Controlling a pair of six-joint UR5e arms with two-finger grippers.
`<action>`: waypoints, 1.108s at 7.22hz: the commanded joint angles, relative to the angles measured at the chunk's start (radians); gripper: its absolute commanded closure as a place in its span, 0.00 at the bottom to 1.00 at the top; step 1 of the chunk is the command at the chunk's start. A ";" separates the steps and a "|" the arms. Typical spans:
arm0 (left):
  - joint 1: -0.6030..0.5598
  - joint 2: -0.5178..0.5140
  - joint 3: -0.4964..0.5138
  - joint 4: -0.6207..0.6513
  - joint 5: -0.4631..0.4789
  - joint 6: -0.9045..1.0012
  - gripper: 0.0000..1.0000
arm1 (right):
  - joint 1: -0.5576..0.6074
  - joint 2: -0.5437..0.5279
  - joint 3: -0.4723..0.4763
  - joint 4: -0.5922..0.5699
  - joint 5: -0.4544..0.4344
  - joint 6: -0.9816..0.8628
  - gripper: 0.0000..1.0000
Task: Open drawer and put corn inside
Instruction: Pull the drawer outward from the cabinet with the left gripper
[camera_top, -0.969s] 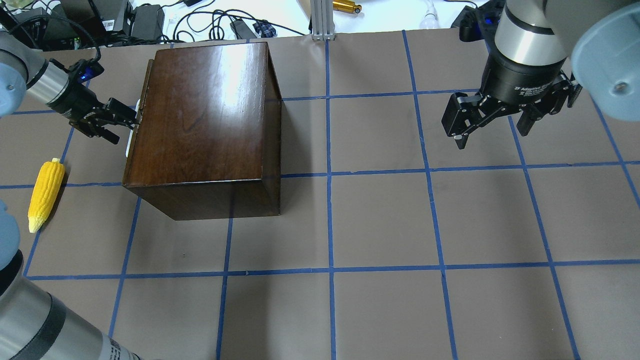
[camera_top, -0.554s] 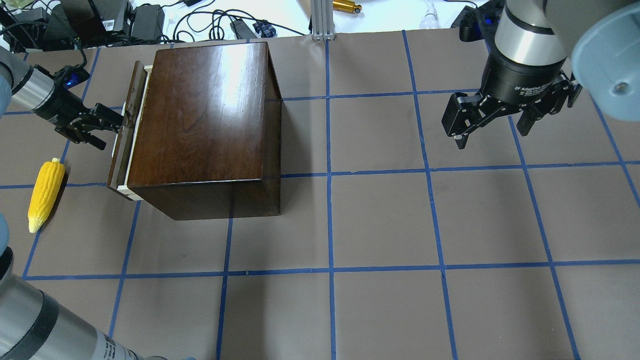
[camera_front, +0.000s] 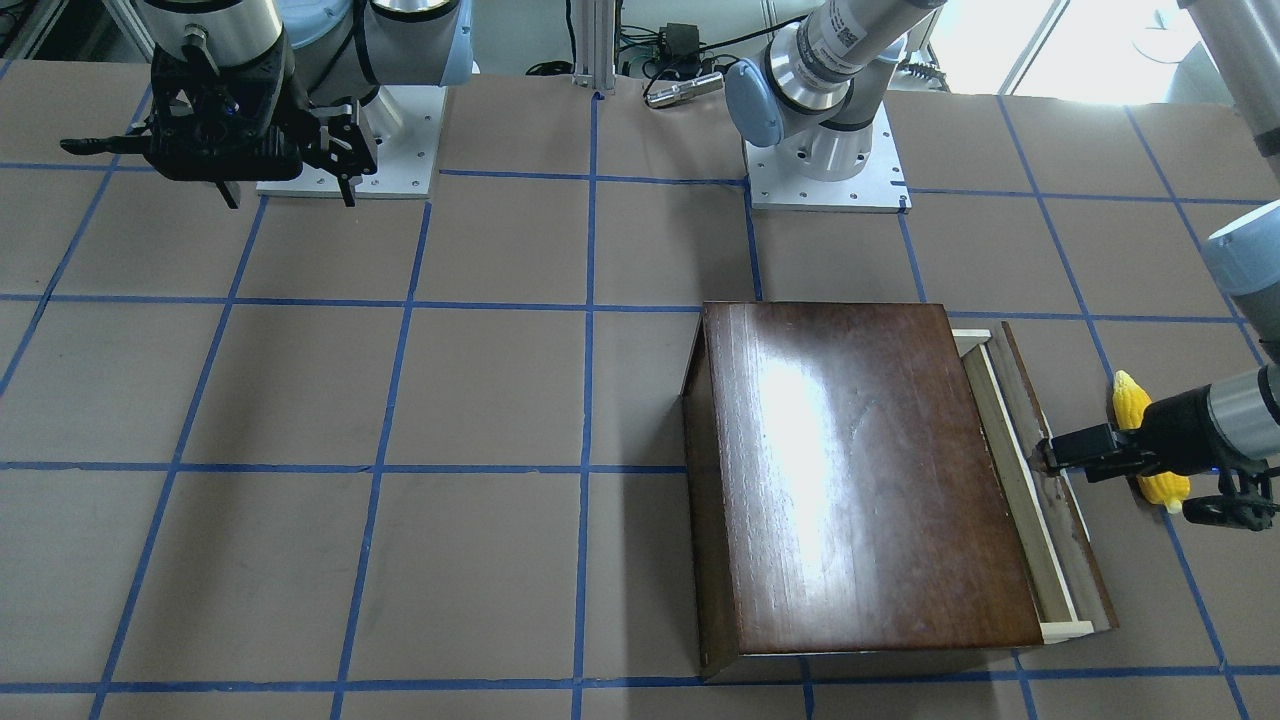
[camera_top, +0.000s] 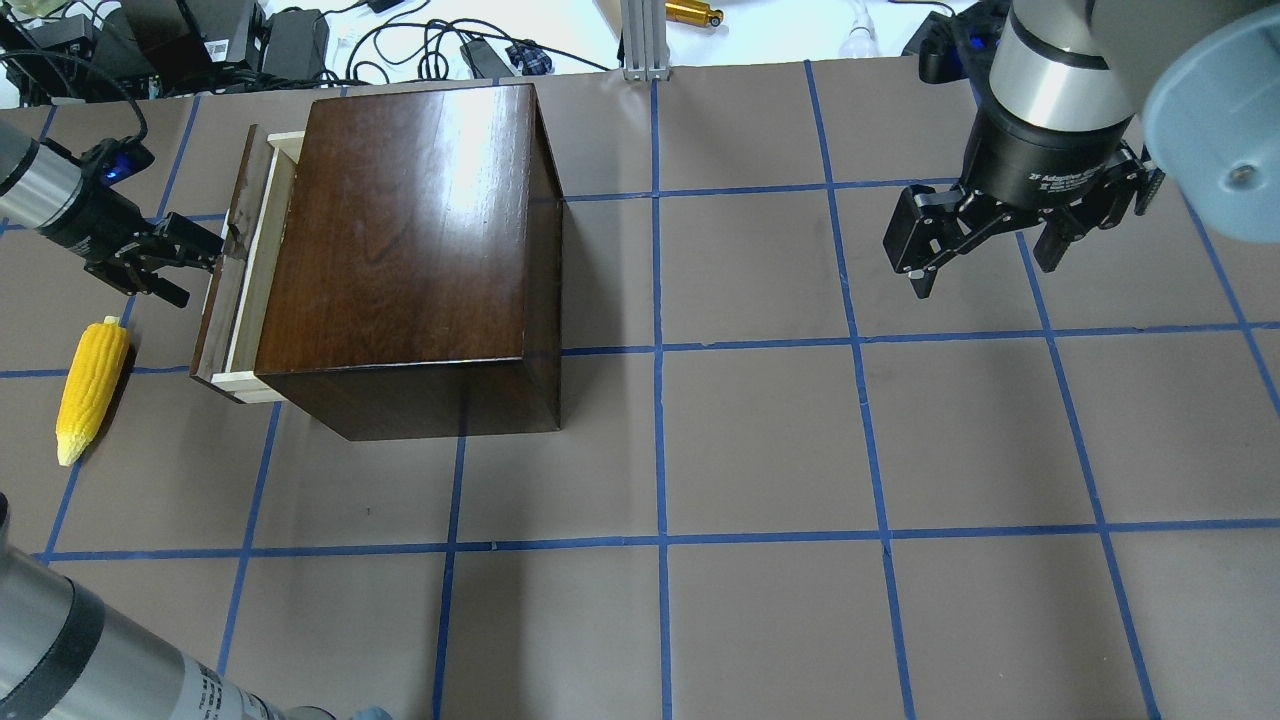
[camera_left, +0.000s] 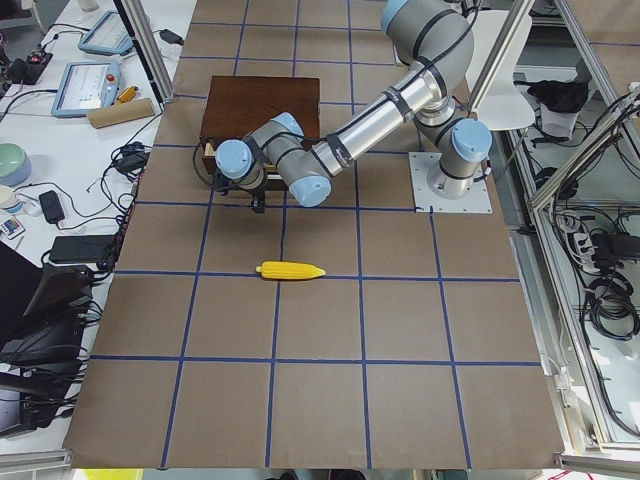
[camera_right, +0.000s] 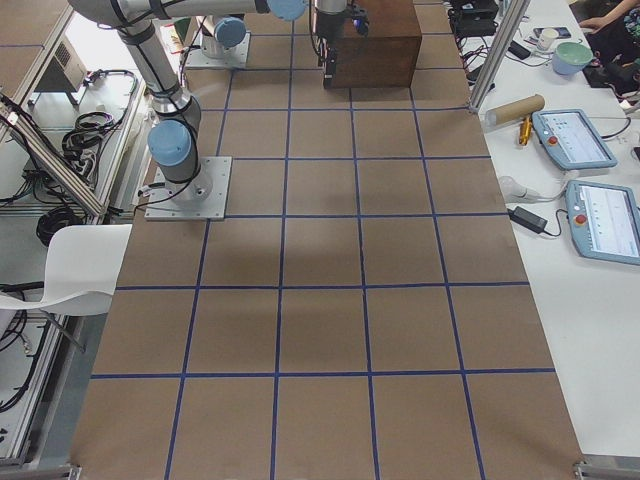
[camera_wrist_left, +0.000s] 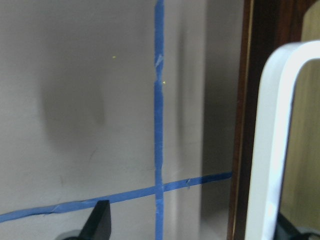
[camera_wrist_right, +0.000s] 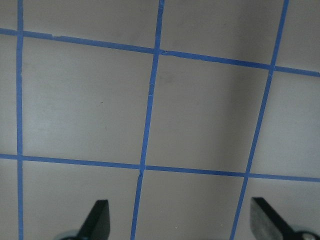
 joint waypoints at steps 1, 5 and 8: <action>0.011 -0.001 0.001 0.000 0.019 0.001 0.00 | 0.000 0.000 0.000 0.000 0.000 0.000 0.00; 0.051 0.001 0.002 0.000 0.020 0.001 0.00 | 0.000 0.000 0.000 0.000 0.000 0.000 0.00; 0.075 0.009 0.004 -0.001 0.020 0.001 0.00 | 0.000 0.000 0.000 0.001 0.000 -0.001 0.00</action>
